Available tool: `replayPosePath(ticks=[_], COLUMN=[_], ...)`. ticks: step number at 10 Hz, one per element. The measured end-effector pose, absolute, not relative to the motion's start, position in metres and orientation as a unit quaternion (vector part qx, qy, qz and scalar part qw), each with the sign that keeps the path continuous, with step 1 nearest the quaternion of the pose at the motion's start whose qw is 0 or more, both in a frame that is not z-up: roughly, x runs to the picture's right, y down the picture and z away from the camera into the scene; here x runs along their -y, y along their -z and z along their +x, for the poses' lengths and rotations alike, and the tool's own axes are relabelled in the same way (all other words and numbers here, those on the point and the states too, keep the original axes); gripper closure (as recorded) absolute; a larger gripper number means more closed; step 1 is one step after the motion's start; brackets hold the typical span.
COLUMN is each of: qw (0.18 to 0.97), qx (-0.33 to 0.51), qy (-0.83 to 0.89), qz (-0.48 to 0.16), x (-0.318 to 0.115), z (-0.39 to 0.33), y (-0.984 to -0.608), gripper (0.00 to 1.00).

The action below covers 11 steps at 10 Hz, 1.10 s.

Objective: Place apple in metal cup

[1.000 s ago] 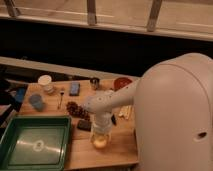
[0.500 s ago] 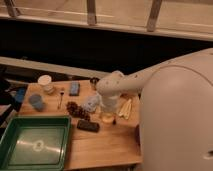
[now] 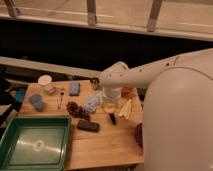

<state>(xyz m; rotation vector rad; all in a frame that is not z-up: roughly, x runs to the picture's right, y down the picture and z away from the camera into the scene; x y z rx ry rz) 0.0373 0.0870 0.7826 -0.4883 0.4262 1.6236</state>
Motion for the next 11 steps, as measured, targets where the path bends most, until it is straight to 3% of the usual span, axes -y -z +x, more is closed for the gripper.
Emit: replayPosePath(ticks=[5, 11], qw=[0.635, 0.645], qx=[-0.164, -0.058], qy=[-0.730, -0.742], qz=[-0.195, -0.171], x=[-0.067, 0.066], z=[0.038, -0.023], y=[-0.784, -0.807], gripper=[1.00, 1.00])
